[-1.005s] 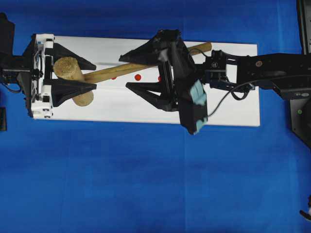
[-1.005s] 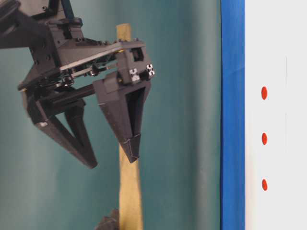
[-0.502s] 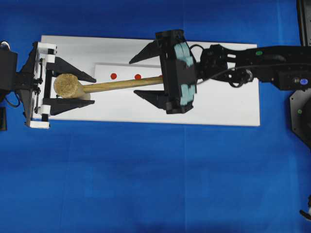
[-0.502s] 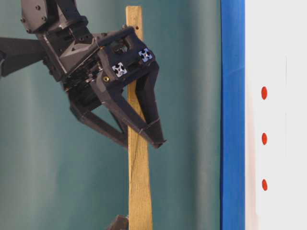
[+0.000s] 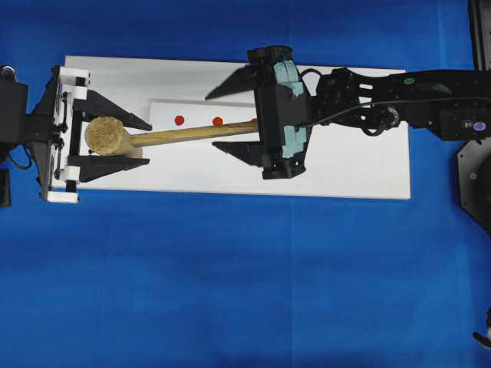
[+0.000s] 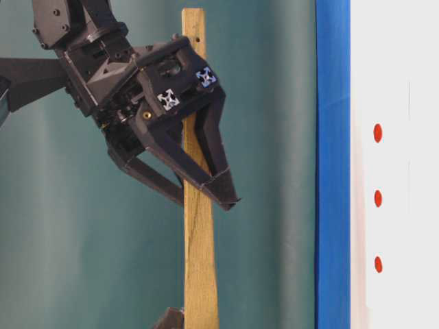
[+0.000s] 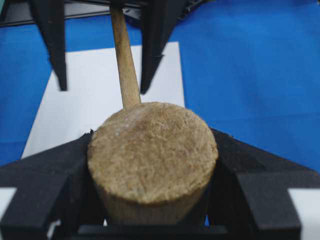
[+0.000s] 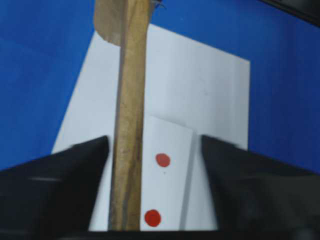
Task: Hit the mark with a hammer.
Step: 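Regrasp the handle with the right gripper, then open and withdraw left gripper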
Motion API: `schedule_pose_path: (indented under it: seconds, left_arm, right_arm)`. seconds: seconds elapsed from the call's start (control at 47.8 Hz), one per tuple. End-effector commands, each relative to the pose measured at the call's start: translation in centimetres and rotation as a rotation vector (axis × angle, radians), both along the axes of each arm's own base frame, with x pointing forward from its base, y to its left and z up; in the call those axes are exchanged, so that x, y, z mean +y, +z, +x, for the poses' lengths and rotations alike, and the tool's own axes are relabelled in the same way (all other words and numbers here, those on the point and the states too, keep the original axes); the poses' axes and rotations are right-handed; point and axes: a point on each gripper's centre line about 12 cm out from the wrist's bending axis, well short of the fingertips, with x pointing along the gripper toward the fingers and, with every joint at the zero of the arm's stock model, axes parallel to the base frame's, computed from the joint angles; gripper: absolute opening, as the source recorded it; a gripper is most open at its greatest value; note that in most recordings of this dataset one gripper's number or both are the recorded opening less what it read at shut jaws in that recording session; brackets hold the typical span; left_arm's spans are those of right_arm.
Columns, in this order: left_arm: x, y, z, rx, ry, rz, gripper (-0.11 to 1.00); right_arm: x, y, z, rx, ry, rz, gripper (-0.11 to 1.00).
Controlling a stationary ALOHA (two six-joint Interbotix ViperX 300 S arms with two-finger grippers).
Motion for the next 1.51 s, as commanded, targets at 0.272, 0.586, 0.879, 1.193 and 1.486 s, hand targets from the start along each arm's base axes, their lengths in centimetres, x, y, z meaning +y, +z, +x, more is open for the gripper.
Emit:
schedule_pose_path:
  seconds: [0.272, 0.586, 0.879, 1.193, 1.486]
  left_arm:
    - [0.0, 1.9, 0.5, -0.058, 0.000, -0.006, 0.43]
    - [0.1, 1.9, 0.5, -0.058, 0.006, -0.004, 0.43]
    - [0.2, 1.5, 0.4, -0.037, 0.007, 0.002, 0.90]
    - [1.4, 1.4, -1.7, -0.017, 0.056, 0.001, 0.90]
    - [1.3, 2.4, -6.9, -0.055, 0.063, 0.001, 0.90]
  right_arm:
    - [0.0, 2.1, 0.0, -0.046, -0.012, 0.040, 0.03]
    - [0.1, 2.0, 0.0, -0.042, -0.018, 0.061, 0.03]
    - [0.2, 2.2, 0.0, -0.050, -0.035, 0.108, 0.02]
    - [0.4, 1.8, -0.5, -0.022, -0.033, 0.152, 0.02]
    - [0.5, 1.5, -2.1, -0.016, -0.043, 0.166, 0.02]
